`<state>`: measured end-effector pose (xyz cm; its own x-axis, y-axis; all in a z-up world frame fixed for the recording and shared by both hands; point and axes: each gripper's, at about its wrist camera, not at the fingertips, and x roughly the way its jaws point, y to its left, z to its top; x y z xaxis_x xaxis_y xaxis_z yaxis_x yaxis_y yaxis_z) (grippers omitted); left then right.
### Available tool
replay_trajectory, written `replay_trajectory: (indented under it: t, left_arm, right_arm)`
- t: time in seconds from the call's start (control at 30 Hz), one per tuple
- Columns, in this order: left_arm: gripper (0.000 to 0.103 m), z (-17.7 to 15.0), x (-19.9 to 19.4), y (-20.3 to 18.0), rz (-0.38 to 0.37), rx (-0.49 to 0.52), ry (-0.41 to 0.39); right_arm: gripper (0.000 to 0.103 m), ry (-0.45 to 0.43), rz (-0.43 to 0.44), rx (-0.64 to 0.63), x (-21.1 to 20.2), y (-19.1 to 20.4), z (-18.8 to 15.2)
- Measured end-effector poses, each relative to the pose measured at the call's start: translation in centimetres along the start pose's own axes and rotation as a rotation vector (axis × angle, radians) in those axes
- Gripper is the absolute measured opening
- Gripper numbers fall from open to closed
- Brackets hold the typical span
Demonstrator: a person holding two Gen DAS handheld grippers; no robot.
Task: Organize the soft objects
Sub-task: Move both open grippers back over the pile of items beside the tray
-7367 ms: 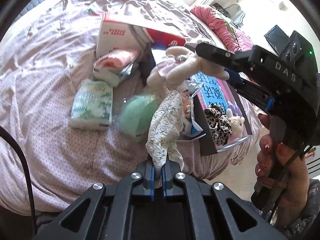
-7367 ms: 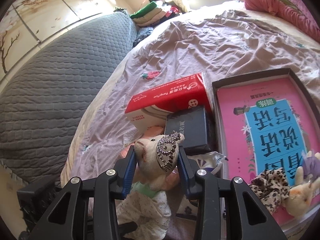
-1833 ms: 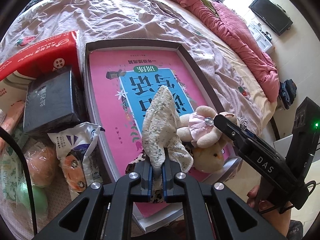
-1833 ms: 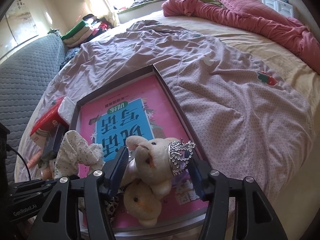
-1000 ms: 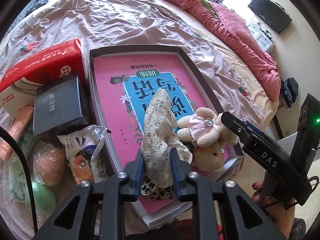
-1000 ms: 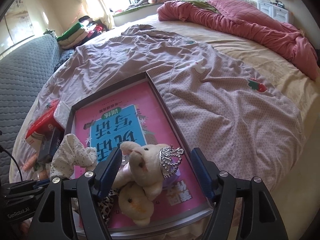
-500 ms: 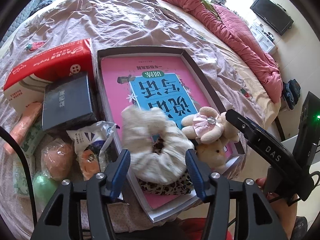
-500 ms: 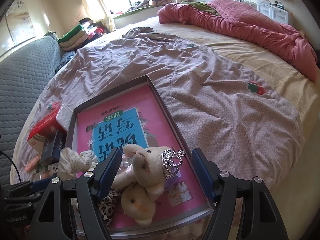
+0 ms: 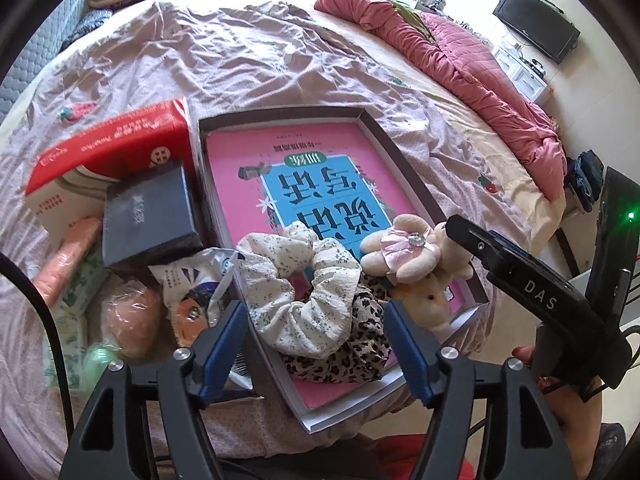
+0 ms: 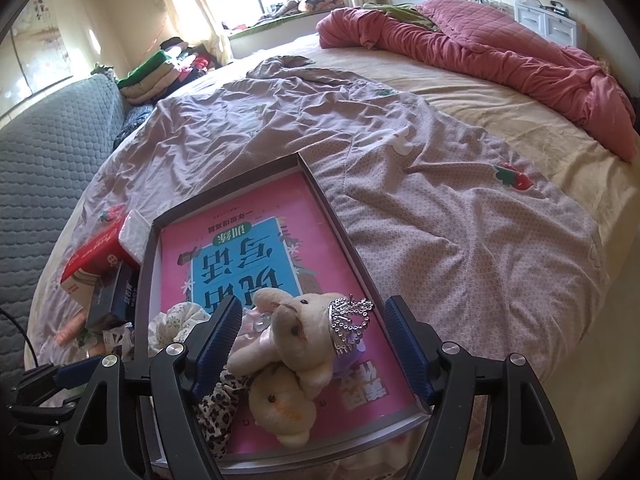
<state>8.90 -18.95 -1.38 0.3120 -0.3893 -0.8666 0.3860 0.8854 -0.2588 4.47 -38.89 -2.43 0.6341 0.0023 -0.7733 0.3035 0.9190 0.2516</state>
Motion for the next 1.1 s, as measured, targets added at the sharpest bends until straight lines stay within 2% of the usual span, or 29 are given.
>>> replay_trajectory:
  t: [0.33,0.63,1.1]
  left_arm:
    - [0.075,-0.1,-2.1,0.1,0.079,0.017,-0.032]
    - [0.076,-0.3,-3.8,0.8,0.115,0.012,-0.033]
    - [0.076,-0.5,-7.4,3.1,0.15,-0.029,-0.083]
  right_arm:
    - [0.077,-0.018,0.016,-0.006,-1.3,1.0,0.2]
    - [0.077,-0.029,0.062,-0.004,-2.7,2.2,0.5]
    - [0.077,-0.048,0.135,-0.021,-5.0,4.7,1.2]
